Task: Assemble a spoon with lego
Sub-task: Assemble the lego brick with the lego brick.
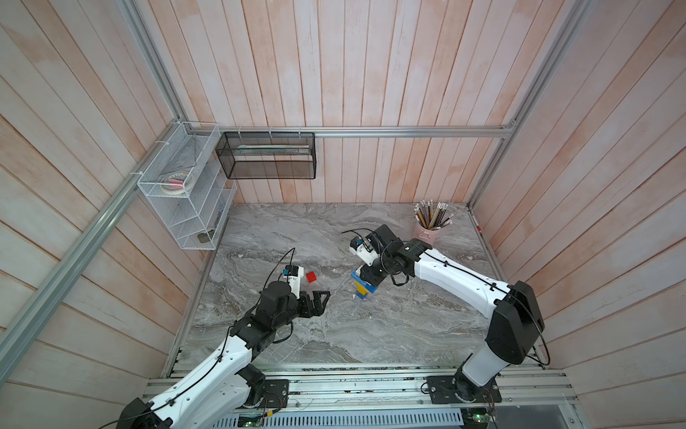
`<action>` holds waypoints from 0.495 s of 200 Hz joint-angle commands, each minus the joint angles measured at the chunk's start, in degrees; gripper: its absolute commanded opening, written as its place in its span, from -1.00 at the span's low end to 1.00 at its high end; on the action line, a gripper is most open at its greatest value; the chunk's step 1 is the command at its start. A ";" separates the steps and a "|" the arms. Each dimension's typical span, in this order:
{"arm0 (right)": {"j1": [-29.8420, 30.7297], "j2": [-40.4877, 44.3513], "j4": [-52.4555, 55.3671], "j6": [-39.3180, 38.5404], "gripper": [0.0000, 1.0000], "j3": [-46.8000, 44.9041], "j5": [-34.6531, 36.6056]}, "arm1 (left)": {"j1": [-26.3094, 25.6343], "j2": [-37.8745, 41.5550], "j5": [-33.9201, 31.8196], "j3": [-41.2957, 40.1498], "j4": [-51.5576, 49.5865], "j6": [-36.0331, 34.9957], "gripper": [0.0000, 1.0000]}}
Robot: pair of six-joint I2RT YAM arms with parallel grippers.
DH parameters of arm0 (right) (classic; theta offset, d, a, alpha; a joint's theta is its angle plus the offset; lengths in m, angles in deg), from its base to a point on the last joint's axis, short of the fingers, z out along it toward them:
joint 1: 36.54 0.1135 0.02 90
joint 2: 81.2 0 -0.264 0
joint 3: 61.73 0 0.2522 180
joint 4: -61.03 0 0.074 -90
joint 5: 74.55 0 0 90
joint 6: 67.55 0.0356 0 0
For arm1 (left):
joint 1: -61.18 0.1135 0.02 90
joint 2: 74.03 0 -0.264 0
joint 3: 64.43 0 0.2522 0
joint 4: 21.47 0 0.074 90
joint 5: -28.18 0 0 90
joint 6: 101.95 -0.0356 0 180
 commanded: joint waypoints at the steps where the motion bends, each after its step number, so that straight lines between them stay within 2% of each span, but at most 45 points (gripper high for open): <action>1: -0.32 1.88 0.95 0.58 -0.93 -0.75 -1.25 | -0.16 -0.20 0.16 -0.76 0.72 -0.07 1.00; 99: -0.71 0.97 -0.65 0.71 -0.92 -2.38 -3.01 | -0.14 0.05 0.33 -0.76 0.64 0.20 1.00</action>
